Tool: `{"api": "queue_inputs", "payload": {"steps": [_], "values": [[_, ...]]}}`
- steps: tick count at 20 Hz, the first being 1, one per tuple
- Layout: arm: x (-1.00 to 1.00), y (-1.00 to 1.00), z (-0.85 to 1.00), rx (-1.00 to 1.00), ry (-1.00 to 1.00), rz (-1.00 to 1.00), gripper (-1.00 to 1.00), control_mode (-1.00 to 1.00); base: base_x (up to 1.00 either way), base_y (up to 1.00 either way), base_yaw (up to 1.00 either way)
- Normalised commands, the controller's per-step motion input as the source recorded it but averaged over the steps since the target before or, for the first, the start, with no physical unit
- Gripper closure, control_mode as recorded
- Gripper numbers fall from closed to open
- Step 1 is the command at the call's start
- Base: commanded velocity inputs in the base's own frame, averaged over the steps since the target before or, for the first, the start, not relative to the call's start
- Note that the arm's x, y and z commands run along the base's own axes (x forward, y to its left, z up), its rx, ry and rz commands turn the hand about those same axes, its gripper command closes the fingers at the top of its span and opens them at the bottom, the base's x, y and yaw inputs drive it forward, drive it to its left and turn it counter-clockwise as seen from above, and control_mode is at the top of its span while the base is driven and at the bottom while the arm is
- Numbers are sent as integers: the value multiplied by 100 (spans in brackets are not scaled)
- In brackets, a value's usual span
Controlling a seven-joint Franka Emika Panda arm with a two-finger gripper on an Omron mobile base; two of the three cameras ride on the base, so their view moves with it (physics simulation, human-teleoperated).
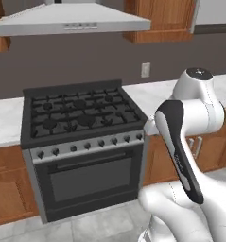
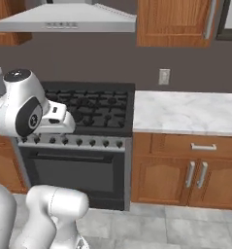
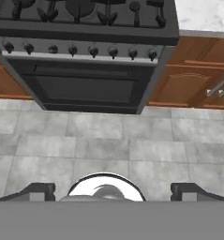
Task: Navigate to the stove.
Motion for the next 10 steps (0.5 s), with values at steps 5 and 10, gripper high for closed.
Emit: {"api": "queue_inputs", "payload": {"steps": [5, 10], "values": [[0, 0, 0, 0, 0, 0, -100, 100, 100, 97, -7], [0, 0, 0, 0, 0, 0, -100, 100, 100, 13, -1]]}}
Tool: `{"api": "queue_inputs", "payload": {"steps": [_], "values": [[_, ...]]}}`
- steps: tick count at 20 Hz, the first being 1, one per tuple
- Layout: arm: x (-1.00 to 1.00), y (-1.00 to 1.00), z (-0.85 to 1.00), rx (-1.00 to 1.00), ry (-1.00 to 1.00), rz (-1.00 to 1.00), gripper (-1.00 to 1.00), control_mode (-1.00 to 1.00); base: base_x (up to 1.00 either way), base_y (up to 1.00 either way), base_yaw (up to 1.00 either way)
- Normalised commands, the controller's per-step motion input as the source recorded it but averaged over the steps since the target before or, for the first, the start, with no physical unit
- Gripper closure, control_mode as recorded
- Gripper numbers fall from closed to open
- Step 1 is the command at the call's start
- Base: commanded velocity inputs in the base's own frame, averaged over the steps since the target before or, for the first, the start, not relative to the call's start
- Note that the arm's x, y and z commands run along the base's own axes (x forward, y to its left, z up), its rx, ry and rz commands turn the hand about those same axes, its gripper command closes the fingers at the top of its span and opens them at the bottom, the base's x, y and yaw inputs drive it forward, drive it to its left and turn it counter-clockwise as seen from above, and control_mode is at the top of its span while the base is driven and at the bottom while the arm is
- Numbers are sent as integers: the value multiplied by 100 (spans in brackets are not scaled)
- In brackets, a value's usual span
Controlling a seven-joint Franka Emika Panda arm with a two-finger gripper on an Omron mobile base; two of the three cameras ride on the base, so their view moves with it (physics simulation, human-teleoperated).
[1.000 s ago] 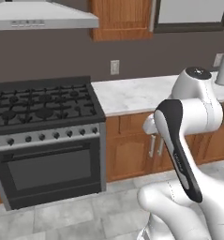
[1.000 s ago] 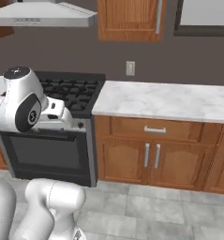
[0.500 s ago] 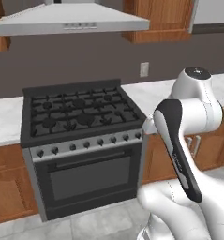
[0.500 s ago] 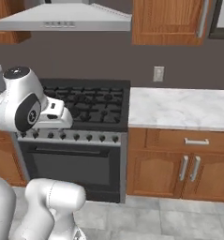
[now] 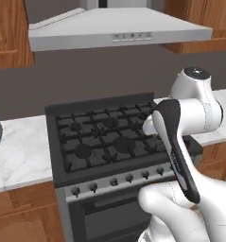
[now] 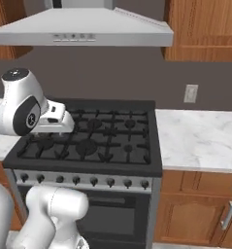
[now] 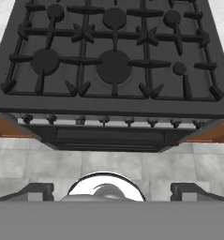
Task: Navigate to the stove.
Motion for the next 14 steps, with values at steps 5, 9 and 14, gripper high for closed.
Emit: {"api": "queue_inputs", "payload": {"steps": [5, 9, 14], "values": [[0, 0, 0, 0, 0, 0, -100, 100, 100, -21, 7], [0, 0, 0, 0, 0, 0, -100, 100, 100, -22, 43], [0, 0, 0, 0, 0, 0, -100, 100, 100, -31, 64]]}}
